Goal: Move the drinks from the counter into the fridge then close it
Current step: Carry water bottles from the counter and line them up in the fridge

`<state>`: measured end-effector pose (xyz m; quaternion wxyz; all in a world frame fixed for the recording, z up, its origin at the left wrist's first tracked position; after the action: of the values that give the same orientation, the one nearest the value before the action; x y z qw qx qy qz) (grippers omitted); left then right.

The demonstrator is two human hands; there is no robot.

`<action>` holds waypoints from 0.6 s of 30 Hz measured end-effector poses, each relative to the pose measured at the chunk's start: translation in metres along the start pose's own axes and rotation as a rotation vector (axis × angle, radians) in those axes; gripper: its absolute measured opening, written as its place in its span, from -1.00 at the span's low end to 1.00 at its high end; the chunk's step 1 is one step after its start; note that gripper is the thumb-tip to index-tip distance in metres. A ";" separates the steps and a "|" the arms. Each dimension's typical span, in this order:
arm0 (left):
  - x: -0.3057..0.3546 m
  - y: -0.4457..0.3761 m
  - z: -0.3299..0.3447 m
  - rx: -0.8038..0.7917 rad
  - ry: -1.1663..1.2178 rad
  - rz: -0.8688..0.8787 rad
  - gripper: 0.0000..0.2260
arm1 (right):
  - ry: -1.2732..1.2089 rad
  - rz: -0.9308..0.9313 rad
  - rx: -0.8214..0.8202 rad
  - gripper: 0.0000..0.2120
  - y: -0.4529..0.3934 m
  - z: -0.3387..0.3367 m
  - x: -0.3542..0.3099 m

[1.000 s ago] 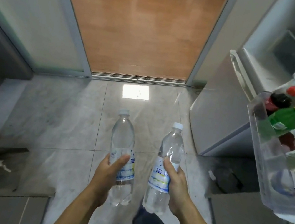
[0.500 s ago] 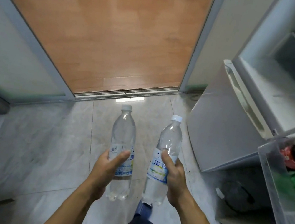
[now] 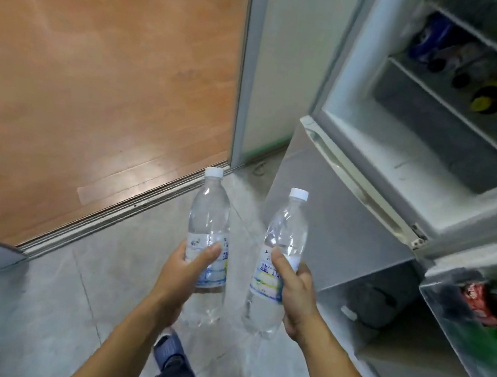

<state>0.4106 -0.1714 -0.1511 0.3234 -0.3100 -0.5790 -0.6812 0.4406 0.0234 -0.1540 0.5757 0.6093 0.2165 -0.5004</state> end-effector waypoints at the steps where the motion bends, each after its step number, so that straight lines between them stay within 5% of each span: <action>1: 0.012 -0.012 -0.001 -0.037 -0.020 0.000 -0.76 | -0.017 -0.008 0.044 -0.72 -0.005 0.004 -0.006; 8: 0.096 -0.083 0.037 -0.282 -0.089 0.035 -0.65 | -0.186 -0.129 0.298 -0.85 -0.027 0.009 -0.059; 13: 0.141 -0.114 0.110 -0.485 -0.119 0.034 -0.55 | -0.215 -0.201 0.406 -0.48 -0.048 -0.014 -0.098; 18: 0.190 -0.141 0.185 -0.627 -0.114 0.047 -0.58 | -0.276 -0.298 0.476 -0.67 -0.082 -0.056 -0.148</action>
<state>0.1927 0.0133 -0.0570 0.1949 -0.4456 -0.3505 -0.8004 0.3320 0.1407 -0.0762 0.3610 0.6148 0.1001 -0.6940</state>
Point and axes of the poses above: each hand's wrist, its own y-axis away from the middle knuckle, its own z-axis out of the palm, x = y × z, the point moved 3 cm from there along -y, towards the middle knuckle, and after that the axes turned 4 degrees about -z, right-handed, at the moved point
